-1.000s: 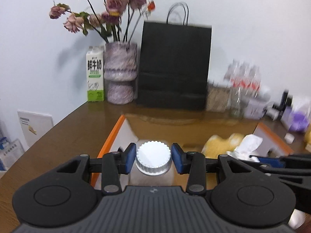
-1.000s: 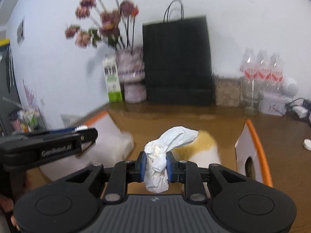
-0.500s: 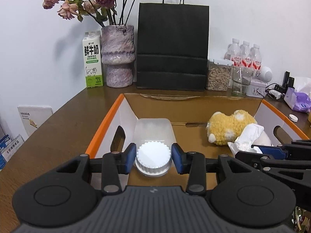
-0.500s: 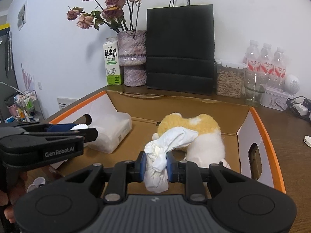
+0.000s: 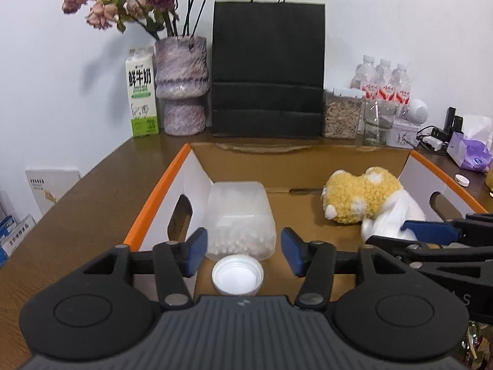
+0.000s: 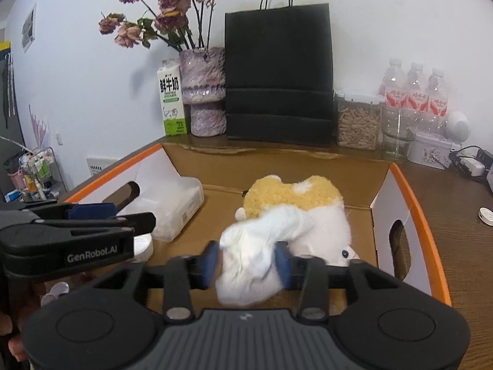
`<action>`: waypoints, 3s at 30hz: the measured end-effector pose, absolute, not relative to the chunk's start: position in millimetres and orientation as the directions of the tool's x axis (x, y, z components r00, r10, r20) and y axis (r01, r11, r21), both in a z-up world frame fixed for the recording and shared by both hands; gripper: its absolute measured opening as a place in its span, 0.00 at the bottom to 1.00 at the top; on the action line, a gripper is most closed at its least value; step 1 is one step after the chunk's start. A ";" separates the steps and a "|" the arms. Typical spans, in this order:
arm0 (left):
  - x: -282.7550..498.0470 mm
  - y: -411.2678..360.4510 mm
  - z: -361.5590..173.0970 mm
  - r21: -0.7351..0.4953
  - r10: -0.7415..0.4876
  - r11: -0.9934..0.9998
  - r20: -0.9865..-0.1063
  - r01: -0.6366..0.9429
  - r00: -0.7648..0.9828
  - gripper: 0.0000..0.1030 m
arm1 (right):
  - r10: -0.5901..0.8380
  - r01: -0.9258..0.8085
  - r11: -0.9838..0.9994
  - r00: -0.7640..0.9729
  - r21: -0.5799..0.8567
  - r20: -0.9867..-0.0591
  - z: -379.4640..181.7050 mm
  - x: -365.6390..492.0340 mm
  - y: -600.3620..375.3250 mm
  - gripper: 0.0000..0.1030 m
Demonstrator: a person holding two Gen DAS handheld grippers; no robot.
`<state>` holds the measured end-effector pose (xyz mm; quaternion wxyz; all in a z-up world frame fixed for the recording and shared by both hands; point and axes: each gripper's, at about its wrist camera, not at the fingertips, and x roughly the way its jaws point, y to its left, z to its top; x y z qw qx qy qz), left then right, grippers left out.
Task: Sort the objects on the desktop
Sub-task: 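Carry tissue and cap into the cardboard box and open both tools, then withdraw both tools from the box back toward the table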
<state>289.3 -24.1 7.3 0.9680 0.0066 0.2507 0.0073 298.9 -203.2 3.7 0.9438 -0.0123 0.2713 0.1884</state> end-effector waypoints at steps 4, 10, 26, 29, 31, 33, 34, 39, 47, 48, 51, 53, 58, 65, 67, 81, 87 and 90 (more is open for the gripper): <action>278.9 -24.5 15.9 0.033 0.042 0.999 -0.418 -0.032 0.908 0.80 | 0.350 -0.359 0.930 0.808 0.075 -0.475 12.0 290.3 -206.3 0.74; 267.5 -18.8 25.9 0.004 0.074 0.997 -0.321 -0.076 0.944 1.00 | 0.329 -0.321 0.943 0.853 0.090 -0.406 23.9 281.1 -218.7 1.00; 263.1 -19.8 27.8 0.017 0.082 0.997 -0.296 -0.081 0.952 1.00 | 0.318 -0.317 0.946 0.863 0.070 -0.394 26.3 277.0 -218.9 1.00; 263.2 -19.8 29.0 0.010 0.072 0.997 -0.292 -0.072 0.954 1.00 | 0.322 -0.321 0.945 0.864 0.071 -0.387 28.3 276.1 -218.8 1.00; 263.2 -19.5 31.8 0.002 0.062 0.998 -0.288 -0.064 0.956 1.00 | 0.332 -0.327 0.942 0.863 0.079 -0.381 30.6 275.7 -218.5 1.00; 262.3 -20.4 36.0 0.005 0.071 0.997 -0.277 -0.072 0.958 1.00 | 0.342 -0.336 0.938 0.860 0.085 -0.378 34.7 275.2 -217.6 1.00; 261.6 -21.1 38.6 0.009 0.076 0.997 -0.272 -0.077 0.959 1.00 | 0.342 -0.336 0.938 0.861 0.084 -0.376 37.2 274.4 -217.3 1.00; 254.1 -23.3 54.2 0.023 0.087 0.996 -0.254 -0.084 0.963 1.00 | 0.351 -0.345 0.935 0.864 0.084 -0.361 54.3 266.1 -218.4 1.00; 221.0 -19.8 80.8 0.015 0.078 0.997 -0.217 -0.077 0.973 1.00 | 0.347 -0.345 0.936 0.885 0.064 -0.312 86.3 229.7 -227.9 1.00; 216.5 -18.8 82.8 0.014 0.079 0.997 -0.216 -0.078 0.973 1.00 | 0.345 -0.344 0.937 0.886 0.060 -0.308 88.5 225.0 -229.2 1.00; 203.2 -14.2 86.0 0.011 0.078 0.997 -0.220 -0.078 0.972 1.00 | 0.341 -0.341 0.938 0.890 0.053 -0.304 92.6 210.3 -234.0 1.00; 194.5 -10.6 86.1 0.006 0.073 0.997 -0.229 -0.074 0.971 1.00 | 0.336 -0.336 0.940 0.891 0.053 -0.306 91.9 198.8 -238.6 1.00; 168.5 -0.5 77.4 -0.004 0.068 0.997 -0.252 -0.071 0.965 1.00 | 0.315 -0.312 0.948 0.894 0.063 -0.319 82.8 172.0 -254.0 1.00; 141.4 12.2 52.9 0.026 0.104 0.995 -0.300 -0.101 0.948 1.00 | 0.248 -0.248 0.967 0.887 0.050 -0.390 54.8 141.8 -274.4 1.00; 137.2 16.4 45.6 0.033 0.115 0.993 -0.322 -0.111 0.940 1.00 | 0.235 -0.233 0.971 0.880 0.055 -0.413 45.8 136.8 -280.0 1.00; 120.9 37.7 10.2 0.041 0.136 0.990 -0.429 -0.132 0.893 1.00 | 0.162 -0.150 0.986 0.826 0.066 -0.540 -9.8 117.8 -305.4 1.00; 122.5 37.5 0.3 0.055 0.131 0.991 -0.455 -0.118 0.881 1.00 | 0.158 -0.145 0.987 0.813 0.068 -0.561 -19.7 119.7 -308.1 1.00; 127.0 37.6 -4.5 0.058 0.127 0.992 -0.468 -0.113 0.875 1.00 | 0.158 -0.146 0.987 0.808 0.068 -0.567 -23.3 124.1 -308.1 1.00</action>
